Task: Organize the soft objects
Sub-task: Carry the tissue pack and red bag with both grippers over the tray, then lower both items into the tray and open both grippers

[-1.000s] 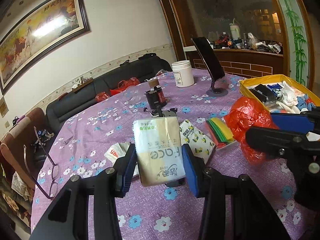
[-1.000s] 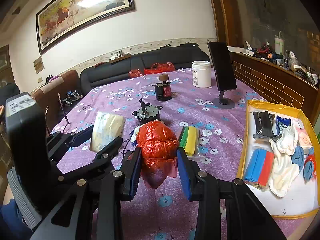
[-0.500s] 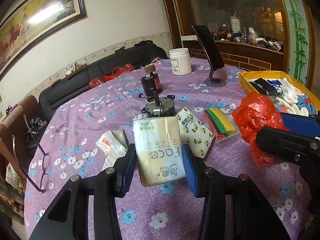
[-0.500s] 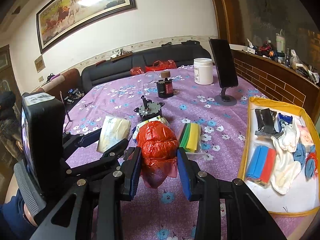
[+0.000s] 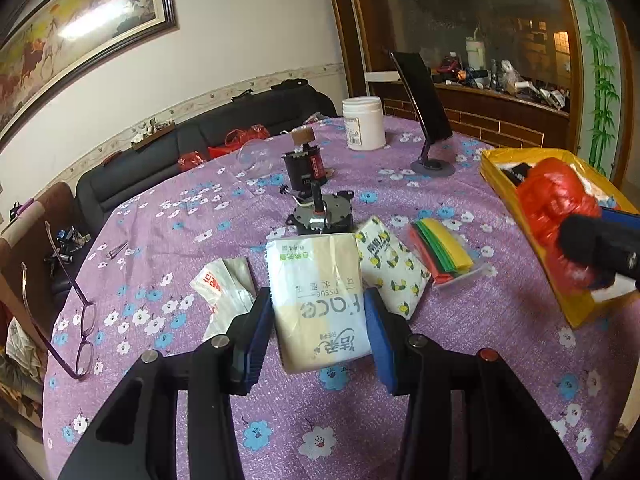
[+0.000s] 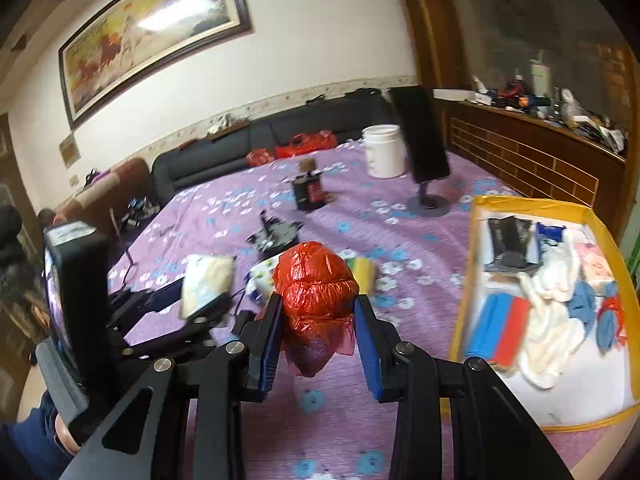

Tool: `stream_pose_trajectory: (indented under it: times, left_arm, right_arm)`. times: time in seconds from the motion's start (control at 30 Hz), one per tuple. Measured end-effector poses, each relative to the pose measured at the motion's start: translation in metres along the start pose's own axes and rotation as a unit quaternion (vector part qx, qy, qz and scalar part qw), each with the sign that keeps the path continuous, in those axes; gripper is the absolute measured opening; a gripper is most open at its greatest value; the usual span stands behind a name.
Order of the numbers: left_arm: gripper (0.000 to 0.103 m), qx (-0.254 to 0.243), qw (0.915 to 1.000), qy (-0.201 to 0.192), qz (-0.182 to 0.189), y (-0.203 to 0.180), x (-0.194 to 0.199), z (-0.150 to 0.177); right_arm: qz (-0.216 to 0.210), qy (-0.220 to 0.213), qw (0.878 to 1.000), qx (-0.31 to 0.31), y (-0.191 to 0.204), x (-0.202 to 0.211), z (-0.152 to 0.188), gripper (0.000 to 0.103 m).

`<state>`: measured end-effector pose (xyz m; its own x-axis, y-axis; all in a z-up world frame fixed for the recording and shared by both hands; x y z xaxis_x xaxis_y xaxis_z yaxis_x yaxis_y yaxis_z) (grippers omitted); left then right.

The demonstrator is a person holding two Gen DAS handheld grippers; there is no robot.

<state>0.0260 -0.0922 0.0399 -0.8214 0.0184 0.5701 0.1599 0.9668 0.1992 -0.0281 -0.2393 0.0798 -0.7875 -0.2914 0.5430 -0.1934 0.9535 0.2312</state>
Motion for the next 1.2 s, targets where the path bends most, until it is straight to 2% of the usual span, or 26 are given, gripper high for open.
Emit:
stream_pose_trajectory:
  times: [0.13, 0.23, 0.6, 0.87, 1.2]
  left_arm:
    - [0.044, -0.002, 0.9999, -0.013, 0.009, -0.006, 0.013, -0.007]
    - [0.044, -0.015, 0.9993, -0.018, 0.029, -0.023, 0.023, -0.014]
    - [0.044, -0.042, 0.9892, -0.003, 0.140, -0.130, 0.035, -0.046]
    - [0.044, -0.065, 0.9748, 0.024, 0.212, -0.207, 0.029, -0.047]
    - [0.044, -0.100, 0.9673, 0.055, 0.227, -0.258, 0.010, -0.028]
  right_arm:
    - [0.019, -0.019, 0.999, -0.029, -0.029, 0.018, -0.004, 0.038]
    - [0.034, -0.029, 0.998, -0.054, -0.055, 0.031, -0.004, 0.038]
    - [0.099, -0.068, 0.983, -0.141, -0.155, 0.085, 0.006, 0.038]
    - [0.139, -0.046, 0.973, -0.178, -0.206, 0.097, 0.027, 0.038]
    - [0.171, -0.014, 0.968, -0.183, -0.228, 0.083, 0.040, 0.038]
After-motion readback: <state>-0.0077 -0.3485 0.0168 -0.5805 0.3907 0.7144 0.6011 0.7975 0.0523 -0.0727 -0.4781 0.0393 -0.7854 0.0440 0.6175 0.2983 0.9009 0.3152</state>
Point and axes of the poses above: each gripper's, at about its wrist camera, not at the fingertips, and x roughly against the way its jaws point, y to its left, z to its underside, the point moved 4 cm from there along -x, roughly the way its jaws point, and after that the axes turned 4 degrees about -z, right-handed, at the moved point
